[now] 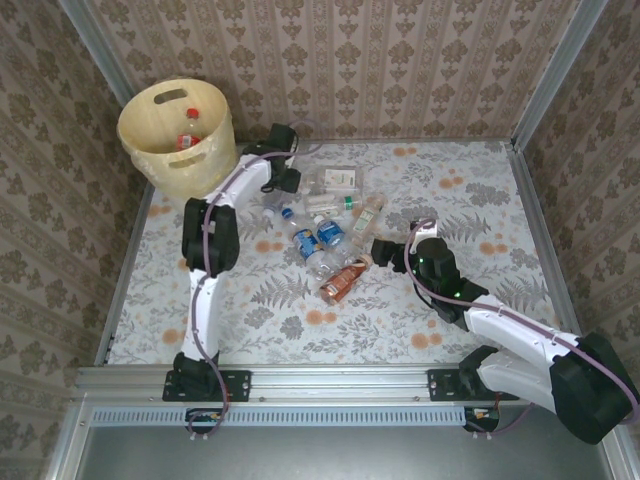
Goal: Put the plastic bottles in the bin
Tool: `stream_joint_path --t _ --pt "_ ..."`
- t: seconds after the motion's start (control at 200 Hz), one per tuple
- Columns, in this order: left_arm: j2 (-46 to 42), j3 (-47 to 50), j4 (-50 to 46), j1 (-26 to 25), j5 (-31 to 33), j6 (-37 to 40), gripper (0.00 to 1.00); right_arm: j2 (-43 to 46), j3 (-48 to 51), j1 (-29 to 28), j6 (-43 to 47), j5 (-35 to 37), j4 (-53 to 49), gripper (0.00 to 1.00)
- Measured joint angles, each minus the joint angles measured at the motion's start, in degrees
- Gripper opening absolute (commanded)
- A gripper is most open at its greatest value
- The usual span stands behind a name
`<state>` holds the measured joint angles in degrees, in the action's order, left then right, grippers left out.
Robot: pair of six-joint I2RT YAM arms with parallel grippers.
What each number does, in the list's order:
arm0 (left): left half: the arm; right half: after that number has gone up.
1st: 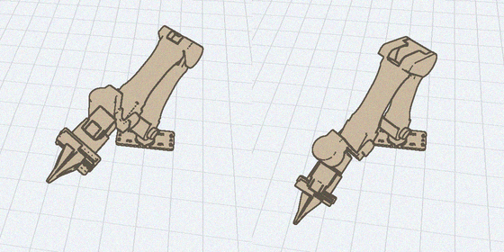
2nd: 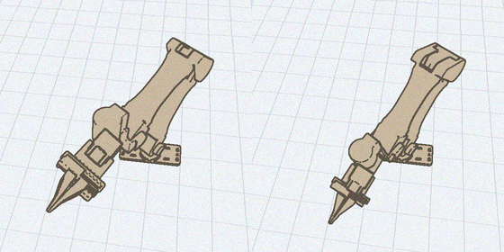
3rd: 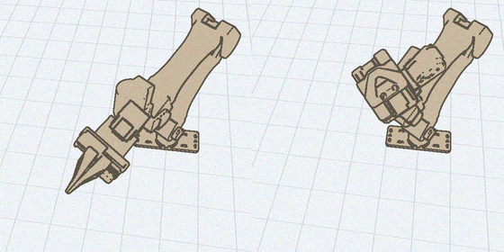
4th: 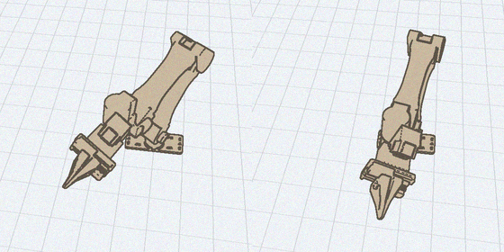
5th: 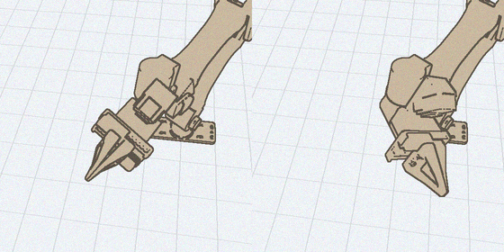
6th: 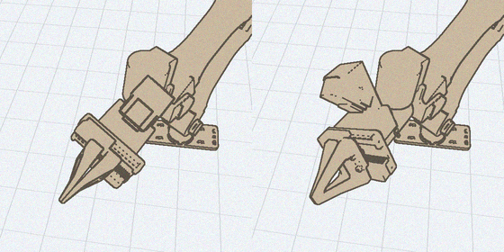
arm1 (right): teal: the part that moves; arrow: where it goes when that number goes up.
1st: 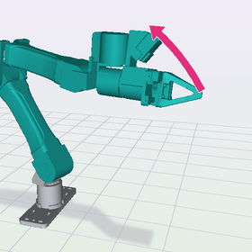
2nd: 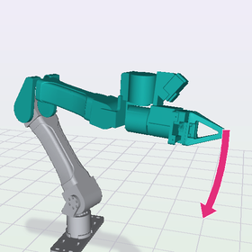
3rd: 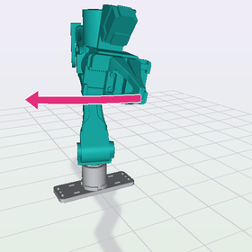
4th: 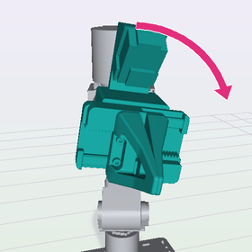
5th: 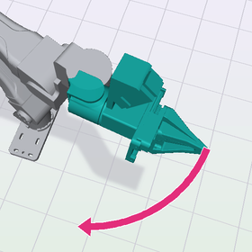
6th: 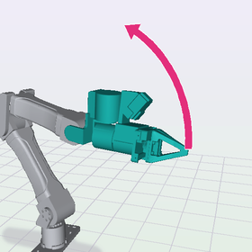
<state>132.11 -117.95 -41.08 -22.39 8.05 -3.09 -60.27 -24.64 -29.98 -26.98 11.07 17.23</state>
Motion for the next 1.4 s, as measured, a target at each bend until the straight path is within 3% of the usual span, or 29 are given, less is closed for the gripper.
stream_joint_path --t 0.79,1.025,1.4 --pt "-24.2 7.2 11.4 0.3 -11.9 -6.1 0.53 -2.8 0.0 0.0 1.1 -3.1 2.2 1.0" --pt "-28.1 4.6 14.3 4.9 -16.6 -10.1 0.54 -3.1 0.0 0.0 1.3 -3.9 2.8 1.0" --pt "-33.5 5.2 26.1 12.8 -14.9 -10.6 0.54 -3.5 0.0 -0.1 1.3 -4.0 3.6 1.0"
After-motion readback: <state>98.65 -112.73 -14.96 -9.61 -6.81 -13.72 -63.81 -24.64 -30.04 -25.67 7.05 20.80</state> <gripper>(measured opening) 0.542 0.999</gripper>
